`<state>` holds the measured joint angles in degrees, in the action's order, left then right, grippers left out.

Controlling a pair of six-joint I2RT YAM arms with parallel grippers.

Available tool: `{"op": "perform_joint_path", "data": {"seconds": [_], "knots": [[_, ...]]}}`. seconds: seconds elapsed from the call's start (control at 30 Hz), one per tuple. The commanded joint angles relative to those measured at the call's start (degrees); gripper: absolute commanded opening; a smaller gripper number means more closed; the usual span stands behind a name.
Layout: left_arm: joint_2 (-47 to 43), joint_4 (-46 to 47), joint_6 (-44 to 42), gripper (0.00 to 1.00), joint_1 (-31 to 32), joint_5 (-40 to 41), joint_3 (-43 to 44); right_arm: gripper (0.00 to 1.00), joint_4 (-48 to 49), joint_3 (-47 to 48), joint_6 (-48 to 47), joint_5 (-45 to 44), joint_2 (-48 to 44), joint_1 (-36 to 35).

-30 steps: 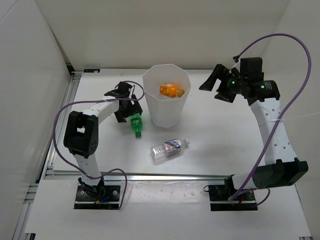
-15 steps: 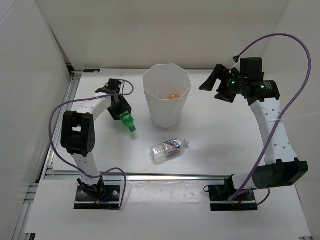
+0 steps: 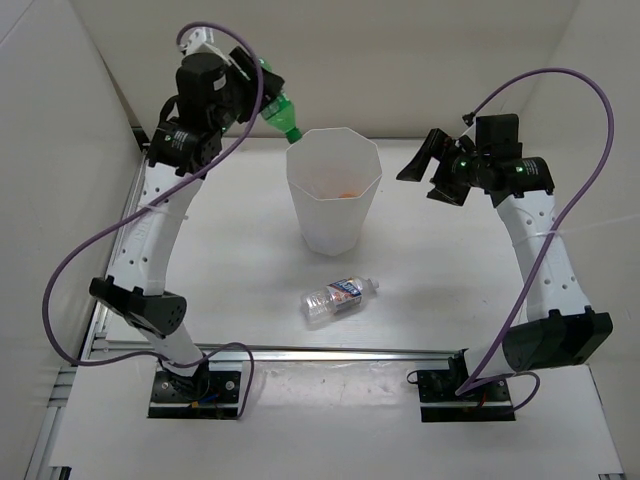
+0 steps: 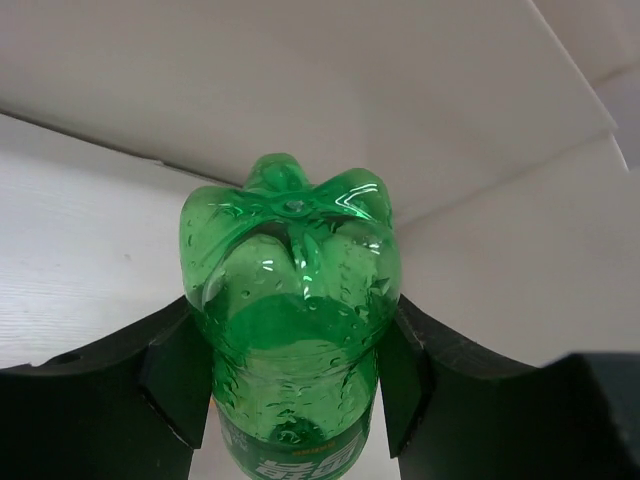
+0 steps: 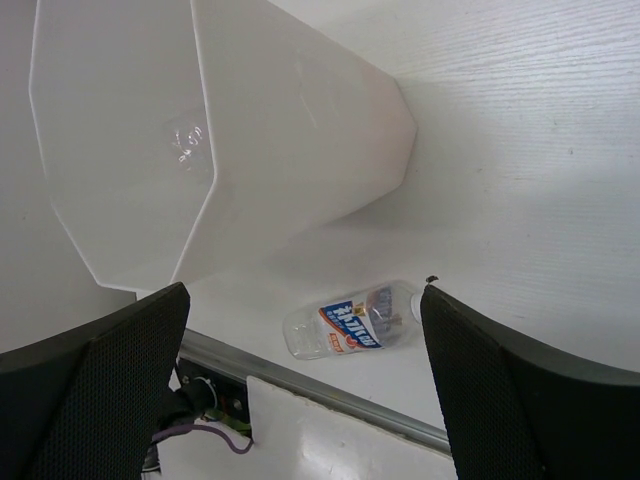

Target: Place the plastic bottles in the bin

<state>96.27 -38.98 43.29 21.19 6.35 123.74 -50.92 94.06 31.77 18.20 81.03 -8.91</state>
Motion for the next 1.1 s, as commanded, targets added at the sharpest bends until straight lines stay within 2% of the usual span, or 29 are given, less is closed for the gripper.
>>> {"op": "perform_joint_path", "data": {"seconds": [0.0, 0.17, 0.2, 0.23, 0.4, 0.43, 0.5, 0.53, 0.57, 0.6, 0.63, 0.7, 0.87, 1.07], "knots": [[6.3, -3.1, -1.7, 0.45, 3.1, -4.5, 2.2, 1.0, 1.5, 0.1, 0.4, 0.9, 0.0, 0.2], [11.4, -3.1, -4.2, 0.61, 6.5, -16.3, 5.1, 1.0, 1.5, -2.0, 0.9, -0.3, -1.8, 0.2], [11.4, -4.3, -4.7, 0.77, 7.0, -15.3, 4.4, 1.0, 1.5, -2.0, 0.9, -0.3, -2.3, 0.2], [10.5, -5.6, -4.7, 0.99, 7.0, -13.5, 3.5, 1.0, 1.5, -2.9, 1.5, -1.0, -2.3, 0.2], [-0.3, -6.3, -11.5, 1.0, 7.0, -1.5, 0.5, 1.0, 3.7, -10.0, 6.4, -2.7, -6.9, 0.2], [-2.6, -6.3, -11.6, 1.0, 7.0, 4.5, -0.6, 1.0, 4.3, -11.9, 9.2, -2.7, -7.6, 0.2], [-10.2, -6.3, -11.6, 1.0, 7.0, 11.6, -6.6, 1.0, 6.9, -19.8, 14.3, 0.0, -10.6, 0.2], [-12.9, -6.3, -10.9, 1.0, 7.0, 18.1, -9.3, 1.0, 9.0, -24.2, 21.7, 1.1, -12.2, 0.2], [-15.5, -6.3, -10.9, 1.0, 7.0, 20.9, -12.1, 1.0, 12.0, -29.5, 25.4, 3.2, -15.7, 0.2], [-20.2, -6.3, -10.9, 1.0, 7.0, 23.2, -18.1, 1.0, 18.1, -39.7, 28.9, 7.2, -17.2, 0.2], [-22.4, -6.3, -10.9, 1.0, 6.2, 24.7, -21.2, 1.0, 20.1, -44.0, 32.0, 8.4, -18.2, 0.2], [-28.5, -8.1, -10.1, 1.0, 3.9, 25.4, -28.8, 1.0, 23.4, -51.8, 38.0, 9.7, -18.9, 0.2], [-36.5, -15.5, -6.0, 1.0, 1.2, 24.1, -37.4, 1.0, 25.9, -57.9, 43.3, 11.3, -16.1, -2.5], [-40.5, -22.4, -3.5, 1.0, 0.1, 21.4, -43.9, 1.0, 27.9, -56.2, 48.6, 11.9, -8.4, -10.2]]}}
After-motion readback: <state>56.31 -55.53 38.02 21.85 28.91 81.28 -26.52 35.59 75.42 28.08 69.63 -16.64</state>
